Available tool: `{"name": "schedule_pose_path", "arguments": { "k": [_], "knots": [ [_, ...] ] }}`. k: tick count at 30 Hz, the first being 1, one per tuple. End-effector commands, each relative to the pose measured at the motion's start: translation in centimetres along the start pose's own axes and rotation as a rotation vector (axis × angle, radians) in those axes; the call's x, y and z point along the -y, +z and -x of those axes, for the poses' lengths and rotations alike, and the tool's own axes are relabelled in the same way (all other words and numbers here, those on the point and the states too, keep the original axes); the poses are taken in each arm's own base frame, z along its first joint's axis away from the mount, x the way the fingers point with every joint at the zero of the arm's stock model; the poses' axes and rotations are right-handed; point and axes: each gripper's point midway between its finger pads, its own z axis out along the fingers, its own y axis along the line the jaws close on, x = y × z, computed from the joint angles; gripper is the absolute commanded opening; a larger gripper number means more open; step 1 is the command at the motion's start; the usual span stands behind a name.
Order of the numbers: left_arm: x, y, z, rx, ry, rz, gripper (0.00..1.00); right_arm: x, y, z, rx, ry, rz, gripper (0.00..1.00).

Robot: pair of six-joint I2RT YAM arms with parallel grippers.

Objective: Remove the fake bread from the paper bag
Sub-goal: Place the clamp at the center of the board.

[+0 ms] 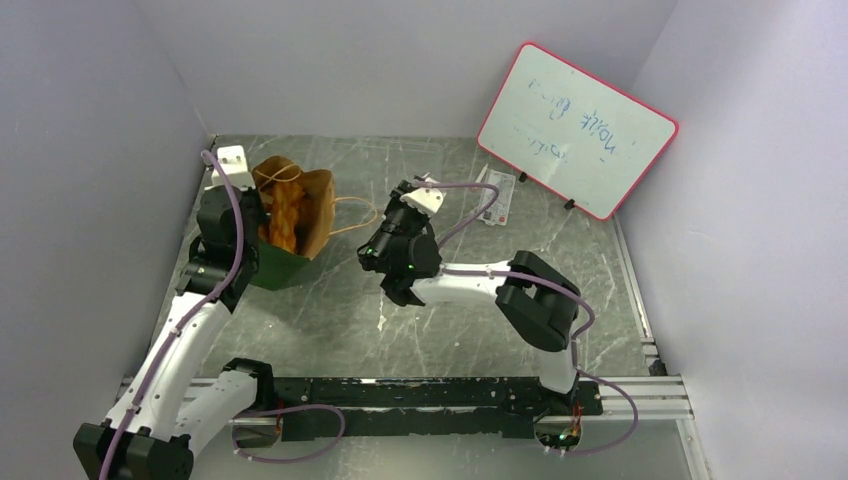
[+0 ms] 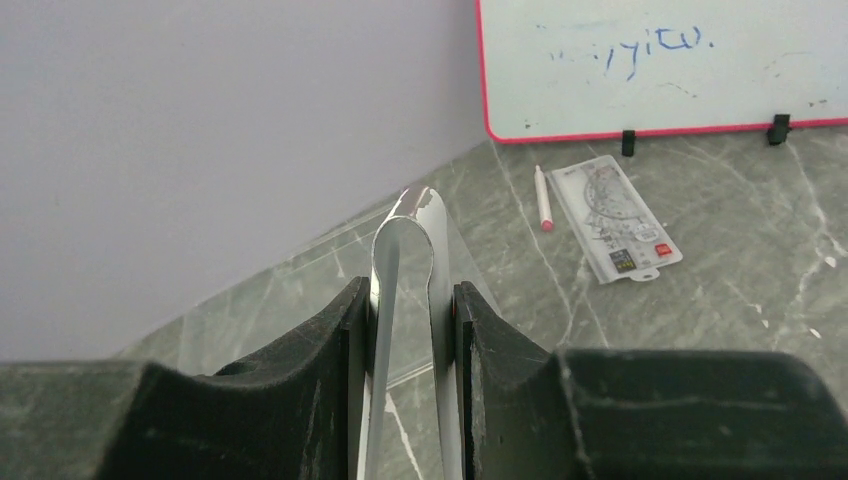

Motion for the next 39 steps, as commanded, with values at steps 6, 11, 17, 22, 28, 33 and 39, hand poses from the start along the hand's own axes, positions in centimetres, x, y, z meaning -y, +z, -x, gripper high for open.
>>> {"name": "schedule_pose_path", "arguments": {
  "k": [6,11,17,22,28,33,39],
  "knots": [
    [0.4,-1.2,4.7,0.141,-0.093,-0.051,0.07,4.2,-1.7,-2.0,-0.137,0.137,-0.155,0.27],
    [0.4,-1.1,4.3,0.14,-0.08,-0.049,0.07,5.3,-2.1,-4.6,-0.133,0.062,-0.151,0.28],
    [0.7,-0.6,3.5,0.127,-0.074,-0.057,0.07,5.0,-2.3,-5.2,-0.137,0.009,-0.144,0.33],
    [1.0,-0.4,3.3,0.121,-0.074,-0.063,0.07,5.3,-2.7,-6.3,-0.137,-0.011,-0.139,0.57],
    [1.0,-0.2,2.8,0.116,-0.067,-0.06,0.07,5.5,-2.7,-6.5,-0.136,-0.028,-0.138,0.68],
    [1.0,-0.1,2.7,0.114,-0.068,-0.058,0.07,5.3,-2.5,-6.2,-0.14,-0.069,-0.136,0.68],
    [1.1,-0.2,3.3,0.121,-0.058,-0.07,0.07,3.6,-1.5,-2.8,-0.021,-0.489,0.012,0.68]
  ]
}}
